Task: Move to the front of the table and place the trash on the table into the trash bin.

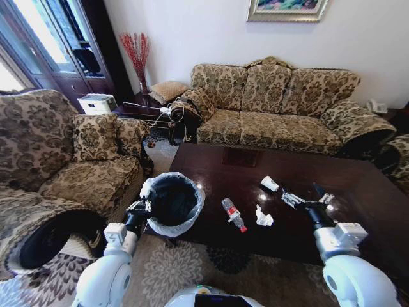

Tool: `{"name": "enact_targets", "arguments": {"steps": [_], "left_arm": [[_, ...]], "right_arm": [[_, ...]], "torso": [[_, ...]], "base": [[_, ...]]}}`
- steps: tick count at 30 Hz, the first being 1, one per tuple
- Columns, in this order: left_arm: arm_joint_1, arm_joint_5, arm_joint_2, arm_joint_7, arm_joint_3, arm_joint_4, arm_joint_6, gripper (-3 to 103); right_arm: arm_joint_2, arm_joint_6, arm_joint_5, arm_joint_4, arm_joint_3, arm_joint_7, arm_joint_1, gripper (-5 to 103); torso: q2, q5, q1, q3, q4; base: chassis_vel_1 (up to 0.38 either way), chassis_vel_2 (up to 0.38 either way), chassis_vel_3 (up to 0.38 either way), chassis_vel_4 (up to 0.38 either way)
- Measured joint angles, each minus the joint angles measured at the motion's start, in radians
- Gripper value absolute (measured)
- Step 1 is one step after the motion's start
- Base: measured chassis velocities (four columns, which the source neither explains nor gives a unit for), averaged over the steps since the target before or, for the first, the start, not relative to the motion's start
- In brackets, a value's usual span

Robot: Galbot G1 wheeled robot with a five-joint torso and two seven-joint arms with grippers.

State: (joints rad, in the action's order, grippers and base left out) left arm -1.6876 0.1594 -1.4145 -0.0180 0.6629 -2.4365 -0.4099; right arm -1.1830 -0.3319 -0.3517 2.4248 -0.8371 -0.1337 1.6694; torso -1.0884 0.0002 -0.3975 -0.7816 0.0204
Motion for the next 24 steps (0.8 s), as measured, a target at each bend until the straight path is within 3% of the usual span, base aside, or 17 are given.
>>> {"name": "enact_targets", "arguments": {"steps": [24], "left_arm": [[0.0,0.0,0.0,0.0,0.001,0.0,0.0,3]], "right_arm": [[0.0,0.0,0.0,0.001,0.0,-0.001,0.0,100]], "torso": [[0.0,-0.0001,0.0,0.0,0.0002]], "base": [[0.0,0.0,0.0,0.0]]}}
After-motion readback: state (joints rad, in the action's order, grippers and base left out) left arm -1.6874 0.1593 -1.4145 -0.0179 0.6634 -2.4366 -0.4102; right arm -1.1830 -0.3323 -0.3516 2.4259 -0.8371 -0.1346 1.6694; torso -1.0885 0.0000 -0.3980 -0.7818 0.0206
